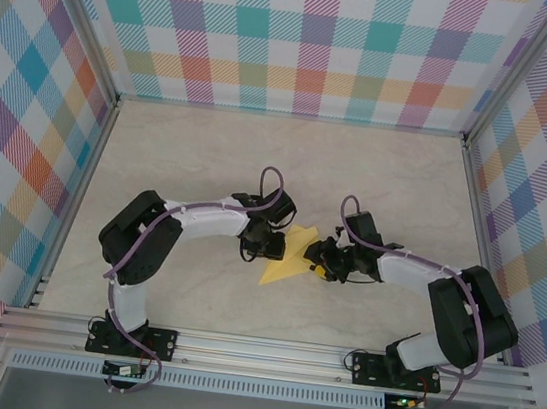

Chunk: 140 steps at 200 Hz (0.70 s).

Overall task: Fold a paper plane with a square sheet of paper (pick it up from the middle)
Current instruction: Turn over the paper at the center of the table.

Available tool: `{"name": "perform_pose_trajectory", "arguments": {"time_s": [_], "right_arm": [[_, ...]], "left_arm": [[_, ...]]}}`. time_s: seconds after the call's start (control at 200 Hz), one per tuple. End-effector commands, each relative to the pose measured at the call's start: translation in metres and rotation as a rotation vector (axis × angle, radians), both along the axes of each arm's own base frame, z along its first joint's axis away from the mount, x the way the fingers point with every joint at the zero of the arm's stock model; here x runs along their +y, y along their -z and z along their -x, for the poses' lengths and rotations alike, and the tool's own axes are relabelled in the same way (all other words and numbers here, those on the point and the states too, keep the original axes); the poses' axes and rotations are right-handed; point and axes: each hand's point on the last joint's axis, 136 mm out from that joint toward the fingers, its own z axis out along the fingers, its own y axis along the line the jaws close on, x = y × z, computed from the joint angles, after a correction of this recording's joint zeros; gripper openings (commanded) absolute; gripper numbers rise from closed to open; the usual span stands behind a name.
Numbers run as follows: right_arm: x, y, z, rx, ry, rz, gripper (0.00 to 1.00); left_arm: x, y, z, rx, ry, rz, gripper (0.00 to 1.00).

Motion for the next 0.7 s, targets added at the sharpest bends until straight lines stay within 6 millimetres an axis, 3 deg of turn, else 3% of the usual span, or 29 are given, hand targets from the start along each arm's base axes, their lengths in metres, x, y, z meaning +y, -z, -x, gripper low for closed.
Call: {"name": "perform_pose_trajectory", "arguments": {"time_s": [0.0, 0.27, 0.695], "right_arm": [[0.003, 0.011, 0.010, 0.048, -0.017, 0.000, 0.39], [0.002, 0.021, 0.013, 0.063, -0.018, 0.031, 0.39], [0.012, 0.015, -0.008, 0.005, 0.050, -0.033, 0.35]], "left_arm": [[-0.001, 0.002, -0.002, 0.015, 0.009, -0.007, 0.26], [-0.001, 0.008, -0.001, 0.031, 0.002, -0.011, 0.25], [0.000, 0.012, 0.003, 0.048, 0.007, -0.018, 0.24]]}}
